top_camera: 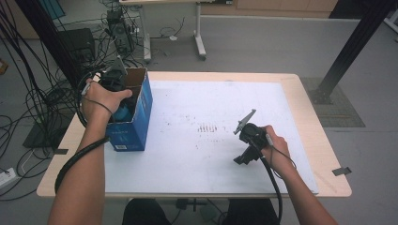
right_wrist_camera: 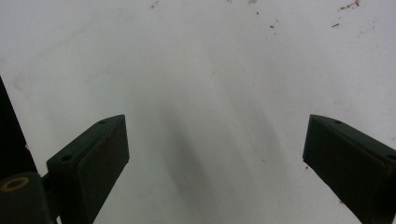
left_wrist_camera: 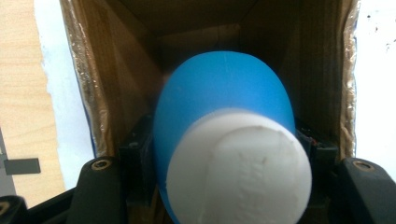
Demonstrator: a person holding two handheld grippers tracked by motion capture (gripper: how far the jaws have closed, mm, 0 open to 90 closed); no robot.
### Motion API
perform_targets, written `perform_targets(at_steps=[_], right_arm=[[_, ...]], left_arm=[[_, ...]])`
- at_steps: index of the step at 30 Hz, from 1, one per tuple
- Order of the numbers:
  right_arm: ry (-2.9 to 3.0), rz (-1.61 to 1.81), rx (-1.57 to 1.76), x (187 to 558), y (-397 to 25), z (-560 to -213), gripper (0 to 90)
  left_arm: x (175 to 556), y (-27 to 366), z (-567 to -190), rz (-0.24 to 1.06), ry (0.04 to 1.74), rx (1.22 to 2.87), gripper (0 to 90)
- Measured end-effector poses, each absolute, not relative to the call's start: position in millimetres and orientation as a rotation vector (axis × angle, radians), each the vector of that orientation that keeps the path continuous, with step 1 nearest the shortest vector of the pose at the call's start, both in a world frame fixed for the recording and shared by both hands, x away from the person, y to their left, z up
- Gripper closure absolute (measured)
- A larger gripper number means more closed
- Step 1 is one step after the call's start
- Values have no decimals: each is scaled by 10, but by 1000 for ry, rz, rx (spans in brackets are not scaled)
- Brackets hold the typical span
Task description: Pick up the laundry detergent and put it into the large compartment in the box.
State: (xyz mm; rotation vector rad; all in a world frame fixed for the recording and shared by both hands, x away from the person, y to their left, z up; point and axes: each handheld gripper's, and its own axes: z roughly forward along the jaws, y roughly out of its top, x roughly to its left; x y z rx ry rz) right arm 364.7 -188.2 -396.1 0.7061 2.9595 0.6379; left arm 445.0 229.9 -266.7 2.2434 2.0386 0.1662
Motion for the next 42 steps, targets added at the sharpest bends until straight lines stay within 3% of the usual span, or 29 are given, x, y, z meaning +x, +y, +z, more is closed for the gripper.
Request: perform_targets(at_steps=[42], right_arm=[[2958,628,707,3646,-1877,-3957,68]], left_arm=[[4448,2306,-2684,170,2040,2226,375]])
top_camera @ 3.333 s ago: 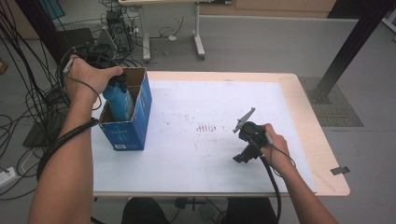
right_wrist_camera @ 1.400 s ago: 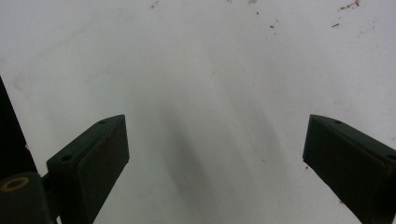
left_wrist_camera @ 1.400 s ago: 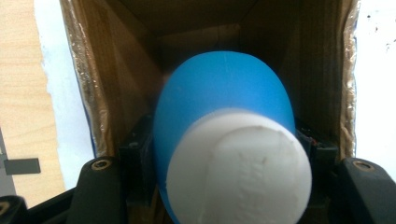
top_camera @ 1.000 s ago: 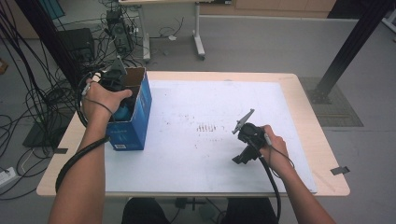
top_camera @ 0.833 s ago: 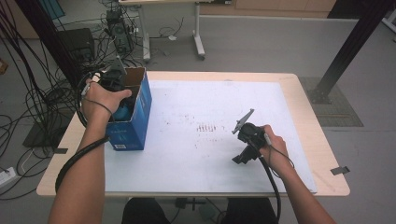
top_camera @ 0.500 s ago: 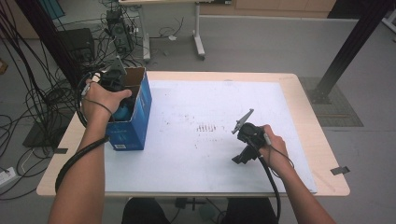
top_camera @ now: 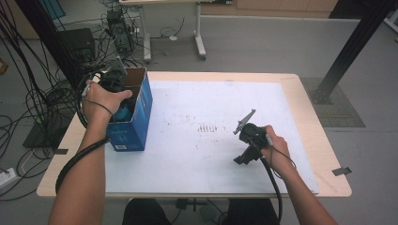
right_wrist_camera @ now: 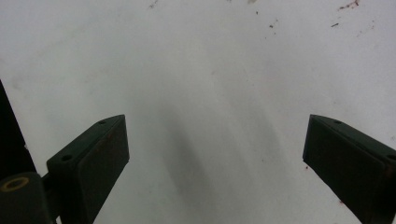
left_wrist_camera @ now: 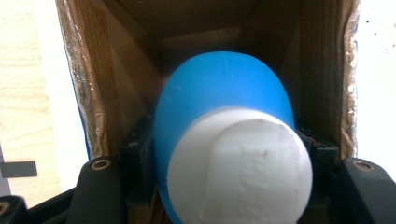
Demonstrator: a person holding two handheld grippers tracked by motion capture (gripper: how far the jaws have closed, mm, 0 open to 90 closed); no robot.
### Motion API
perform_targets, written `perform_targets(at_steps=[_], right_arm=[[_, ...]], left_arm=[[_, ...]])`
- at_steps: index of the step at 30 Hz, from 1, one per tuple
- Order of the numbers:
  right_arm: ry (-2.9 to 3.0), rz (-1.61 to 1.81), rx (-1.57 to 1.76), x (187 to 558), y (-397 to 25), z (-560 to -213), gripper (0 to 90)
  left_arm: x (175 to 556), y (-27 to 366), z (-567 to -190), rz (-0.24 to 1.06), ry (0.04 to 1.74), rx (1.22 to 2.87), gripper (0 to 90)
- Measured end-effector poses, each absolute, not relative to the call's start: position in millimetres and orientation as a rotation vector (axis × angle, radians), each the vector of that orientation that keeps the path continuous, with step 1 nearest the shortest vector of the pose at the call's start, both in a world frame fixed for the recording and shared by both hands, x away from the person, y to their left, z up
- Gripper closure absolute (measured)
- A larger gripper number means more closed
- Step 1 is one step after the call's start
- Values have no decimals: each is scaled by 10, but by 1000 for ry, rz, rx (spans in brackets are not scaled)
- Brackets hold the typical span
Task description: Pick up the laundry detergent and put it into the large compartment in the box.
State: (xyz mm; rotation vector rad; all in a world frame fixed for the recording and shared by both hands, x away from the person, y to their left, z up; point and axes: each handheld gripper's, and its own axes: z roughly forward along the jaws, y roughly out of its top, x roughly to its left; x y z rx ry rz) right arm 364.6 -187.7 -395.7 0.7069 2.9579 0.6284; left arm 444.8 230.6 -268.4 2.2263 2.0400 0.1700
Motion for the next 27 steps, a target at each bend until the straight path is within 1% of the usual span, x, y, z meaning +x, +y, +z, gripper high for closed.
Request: perform_targets(at_steps=[27], right_arm=[[2956,632,700,3648,-1866,-3946,68]], left_arm=[[4436,2308,-2687,178,2037,2218,375]])
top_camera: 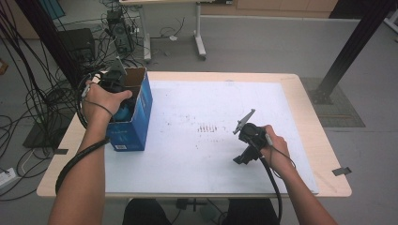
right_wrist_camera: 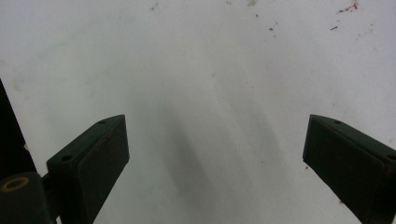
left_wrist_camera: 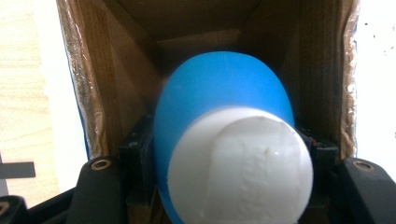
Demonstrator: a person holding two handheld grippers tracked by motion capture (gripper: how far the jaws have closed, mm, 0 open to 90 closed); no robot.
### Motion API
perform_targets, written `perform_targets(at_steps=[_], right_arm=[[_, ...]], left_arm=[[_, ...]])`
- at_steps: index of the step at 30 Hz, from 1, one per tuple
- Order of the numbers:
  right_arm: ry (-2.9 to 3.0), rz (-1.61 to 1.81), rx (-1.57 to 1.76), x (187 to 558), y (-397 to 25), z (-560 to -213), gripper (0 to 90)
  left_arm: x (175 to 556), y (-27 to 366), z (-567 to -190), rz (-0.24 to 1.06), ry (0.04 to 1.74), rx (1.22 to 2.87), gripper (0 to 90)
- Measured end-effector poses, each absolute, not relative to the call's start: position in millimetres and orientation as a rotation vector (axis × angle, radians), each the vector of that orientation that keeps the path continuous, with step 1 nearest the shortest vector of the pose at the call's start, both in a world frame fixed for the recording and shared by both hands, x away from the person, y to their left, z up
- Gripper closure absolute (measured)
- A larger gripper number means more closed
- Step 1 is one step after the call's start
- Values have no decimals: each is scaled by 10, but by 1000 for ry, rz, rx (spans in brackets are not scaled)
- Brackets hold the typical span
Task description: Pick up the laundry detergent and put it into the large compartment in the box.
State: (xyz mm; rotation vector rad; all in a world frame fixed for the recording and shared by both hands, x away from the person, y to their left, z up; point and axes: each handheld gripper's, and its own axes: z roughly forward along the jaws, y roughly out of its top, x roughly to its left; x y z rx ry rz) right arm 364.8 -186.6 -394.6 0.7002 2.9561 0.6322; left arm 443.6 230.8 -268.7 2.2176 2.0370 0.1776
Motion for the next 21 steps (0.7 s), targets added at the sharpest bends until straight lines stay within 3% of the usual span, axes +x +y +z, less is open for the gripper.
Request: perform_targets(at_steps=[21], right_arm=[[2951,633,698,3646,-1860,-3936,68]], left_arm=[[4432,2309,-2689,180,2038,2212,375]])
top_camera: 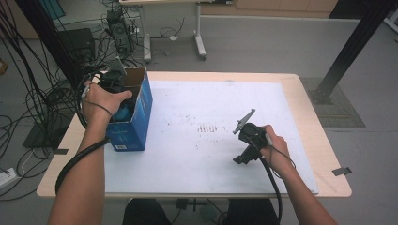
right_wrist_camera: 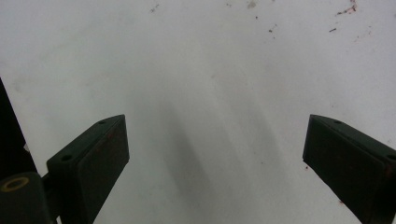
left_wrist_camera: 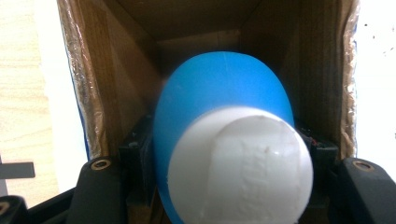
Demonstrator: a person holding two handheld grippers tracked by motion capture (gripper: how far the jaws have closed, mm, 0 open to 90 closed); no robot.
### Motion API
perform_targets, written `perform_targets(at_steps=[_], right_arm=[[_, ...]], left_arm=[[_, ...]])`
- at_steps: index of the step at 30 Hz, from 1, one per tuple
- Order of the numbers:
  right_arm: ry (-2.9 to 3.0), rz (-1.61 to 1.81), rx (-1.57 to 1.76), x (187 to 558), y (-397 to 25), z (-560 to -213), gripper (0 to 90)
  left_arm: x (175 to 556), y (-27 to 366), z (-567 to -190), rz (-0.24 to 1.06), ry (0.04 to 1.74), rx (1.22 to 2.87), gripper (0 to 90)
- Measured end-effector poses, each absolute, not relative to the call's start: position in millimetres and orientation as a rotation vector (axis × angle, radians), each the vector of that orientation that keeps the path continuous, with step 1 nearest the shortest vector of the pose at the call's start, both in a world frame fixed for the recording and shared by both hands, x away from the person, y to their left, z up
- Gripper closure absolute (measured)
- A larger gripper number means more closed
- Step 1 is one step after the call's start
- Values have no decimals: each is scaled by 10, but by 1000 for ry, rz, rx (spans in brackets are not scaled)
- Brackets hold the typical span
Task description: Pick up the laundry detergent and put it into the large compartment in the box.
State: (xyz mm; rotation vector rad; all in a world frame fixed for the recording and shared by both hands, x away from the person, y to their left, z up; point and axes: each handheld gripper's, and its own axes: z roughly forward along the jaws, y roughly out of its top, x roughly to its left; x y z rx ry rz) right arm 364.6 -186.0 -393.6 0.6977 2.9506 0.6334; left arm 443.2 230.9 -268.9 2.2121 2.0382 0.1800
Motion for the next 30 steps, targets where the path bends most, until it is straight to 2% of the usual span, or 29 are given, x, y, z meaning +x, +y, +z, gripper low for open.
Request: perform_targets(at_steps=[30], right_arm=[[2955,641,697,3644,-1856,-3941,68]], left_arm=[[4417,2326,-2690,184,2041,2194,375]])
